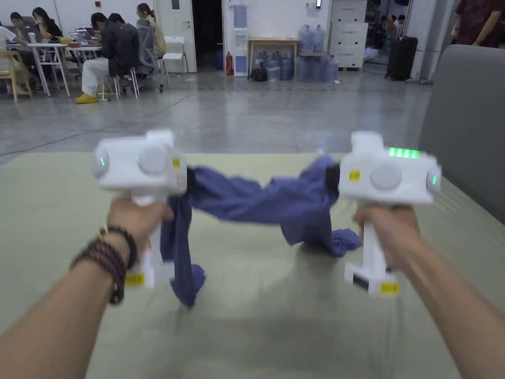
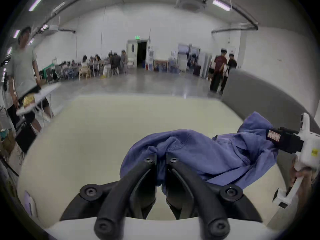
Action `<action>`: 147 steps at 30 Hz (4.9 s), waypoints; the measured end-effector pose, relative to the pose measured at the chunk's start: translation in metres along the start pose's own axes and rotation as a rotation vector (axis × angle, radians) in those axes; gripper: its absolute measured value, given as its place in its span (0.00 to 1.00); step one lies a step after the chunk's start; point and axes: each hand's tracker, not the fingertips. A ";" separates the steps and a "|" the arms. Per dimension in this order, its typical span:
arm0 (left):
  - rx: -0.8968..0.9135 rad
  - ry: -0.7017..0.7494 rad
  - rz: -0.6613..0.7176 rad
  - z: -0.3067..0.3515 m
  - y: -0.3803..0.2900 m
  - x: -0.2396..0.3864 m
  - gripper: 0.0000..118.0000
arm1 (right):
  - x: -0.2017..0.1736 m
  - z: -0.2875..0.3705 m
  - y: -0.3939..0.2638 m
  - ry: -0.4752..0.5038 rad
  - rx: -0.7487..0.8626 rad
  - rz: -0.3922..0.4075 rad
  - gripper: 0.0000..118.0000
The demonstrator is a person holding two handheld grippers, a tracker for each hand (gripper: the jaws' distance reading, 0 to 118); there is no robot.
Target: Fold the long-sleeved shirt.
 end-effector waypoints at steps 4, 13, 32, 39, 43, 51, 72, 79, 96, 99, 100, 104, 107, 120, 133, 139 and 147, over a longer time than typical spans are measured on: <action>-0.175 -0.003 0.076 -0.040 -0.093 -0.008 0.01 | 0.021 -0.020 -0.101 -0.005 -0.149 -0.055 0.09; -0.198 -0.028 0.157 0.018 -0.201 -0.024 0.01 | 0.023 0.080 -0.208 -0.037 -0.175 -0.106 0.09; -0.065 -0.020 0.296 0.157 -0.287 -0.039 0.95 | 0.038 0.249 -0.270 -0.159 -0.105 -0.160 0.75; -0.106 -0.009 0.150 0.179 -0.307 -0.020 0.00 | 0.056 0.272 -0.306 -0.148 -0.206 -0.176 0.00; -0.078 0.010 0.174 0.160 -0.286 -0.026 0.13 | 0.054 0.275 -0.301 -0.155 -0.192 -0.189 0.00; -0.201 0.034 0.022 0.062 -0.245 -0.026 0.96 | 0.047 0.271 -0.292 -0.146 -0.212 -0.172 0.00; -0.241 -0.039 -0.063 0.048 -0.270 0.001 0.13 | 0.072 0.058 -0.196 -0.124 -0.498 -0.040 0.77; -0.258 -0.041 -0.045 0.040 -0.270 -0.002 0.13 | 0.057 0.013 -0.217 -0.106 -0.723 0.035 0.28; 0.026 -0.081 0.200 0.107 -0.211 -0.044 0.13 | 0.110 0.158 -0.179 -0.069 -0.182 -0.242 0.03; 0.107 -0.144 0.284 0.120 -0.197 -0.048 0.13 | 0.101 0.175 -0.168 -0.043 -0.076 -0.251 0.03; 0.138 -0.165 0.272 0.127 -0.187 -0.046 0.13 | 0.094 0.180 -0.158 -0.024 -0.047 -0.243 0.03; 0.239 -0.175 0.220 0.148 -0.118 -0.034 0.13 | 0.069 0.188 -0.092 0.038 0.093 -0.164 0.03; 0.317 -0.192 0.221 0.161 -0.047 -0.035 0.13 | 0.051 0.193 -0.022 0.105 0.148 -0.142 0.03; 0.397 -0.031 0.184 0.160 0.245 -0.040 0.12 | -0.014 0.142 0.268 -0.026 0.348 0.017 0.02; 0.168 -0.036 0.199 0.039 0.125 -0.053 0.11 | 0.028 0.042 0.159 -0.044 0.170 -0.037 0.03; -0.112 -0.013 0.246 -0.053 -0.035 -0.058 0.11 | 0.065 -0.040 -0.024 -0.096 -0.146 -0.125 0.03; -0.208 -0.018 0.263 -0.038 -0.129 -0.082 0.11 | 0.093 0.008 -0.120 -0.083 -0.230 -0.152 0.03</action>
